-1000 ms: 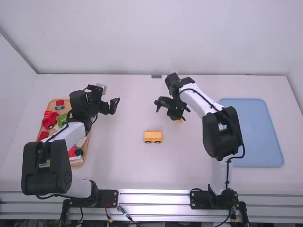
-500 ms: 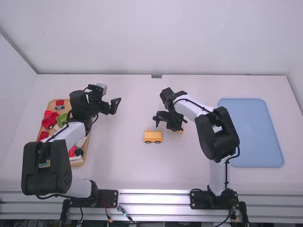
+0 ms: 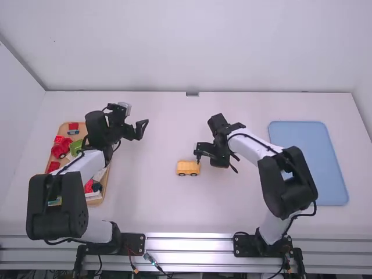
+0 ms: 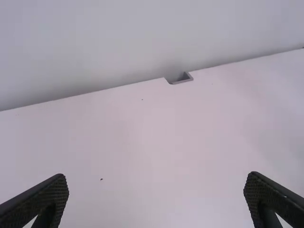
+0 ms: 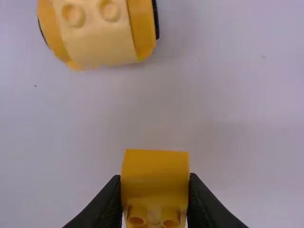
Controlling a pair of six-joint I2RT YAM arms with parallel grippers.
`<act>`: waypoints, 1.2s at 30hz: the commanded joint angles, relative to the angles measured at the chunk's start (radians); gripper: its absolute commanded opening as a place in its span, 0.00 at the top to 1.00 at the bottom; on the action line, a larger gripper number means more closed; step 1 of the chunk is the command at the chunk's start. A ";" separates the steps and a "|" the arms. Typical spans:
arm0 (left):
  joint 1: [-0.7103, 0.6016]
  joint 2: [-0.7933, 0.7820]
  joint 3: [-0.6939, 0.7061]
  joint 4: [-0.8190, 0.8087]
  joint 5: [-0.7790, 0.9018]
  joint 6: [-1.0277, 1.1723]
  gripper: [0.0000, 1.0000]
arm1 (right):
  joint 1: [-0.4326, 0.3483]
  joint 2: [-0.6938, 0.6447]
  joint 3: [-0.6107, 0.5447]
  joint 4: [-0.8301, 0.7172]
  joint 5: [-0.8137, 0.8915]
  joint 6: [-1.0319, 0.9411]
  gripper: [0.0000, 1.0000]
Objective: Assemble lego blocks to make yellow taxi
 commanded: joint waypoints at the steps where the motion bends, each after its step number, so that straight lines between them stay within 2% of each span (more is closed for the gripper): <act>1: -0.003 0.002 -0.002 -0.006 0.022 -0.010 0.01 | -0.009 -0.008 -0.027 0.008 -0.040 -0.028 0.76; 8: -0.003 0.002 -0.002 -0.008 0.022 -0.010 0.01 | -0.006 -0.003 -0.040 0.013 -0.044 -0.026 0.74; 11: -0.003 0.002 -0.002 -0.005 0.022 -0.008 0.01 | -0.006 0.035 -0.039 0.047 -0.058 -0.028 0.69; 18: -0.003 0.002 -0.002 -0.010 0.022 -0.006 0.01 | 0.012 0.088 -0.009 0.008 -0.016 -0.037 0.79; 21: -0.003 0.002 -0.002 -0.013 0.021 -0.006 0.01 | 0.037 0.085 0.015 -0.045 -0.012 -0.091 0.78; 29: -0.003 0.002 -0.002 -0.018 0.022 -0.007 0.01 | 0.042 0.090 0.013 0.010 -0.011 -0.069 0.76; 33: -0.003 0.002 -0.002 -0.023 0.022 -0.006 0.01 | 0.037 0.091 0.012 0.011 -0.020 -0.067 0.73; 36: -0.003 0.002 -0.002 -0.023 0.022 -0.007 0.01 | 0.037 0.091 0.008 0.012 -0.025 -0.068 0.62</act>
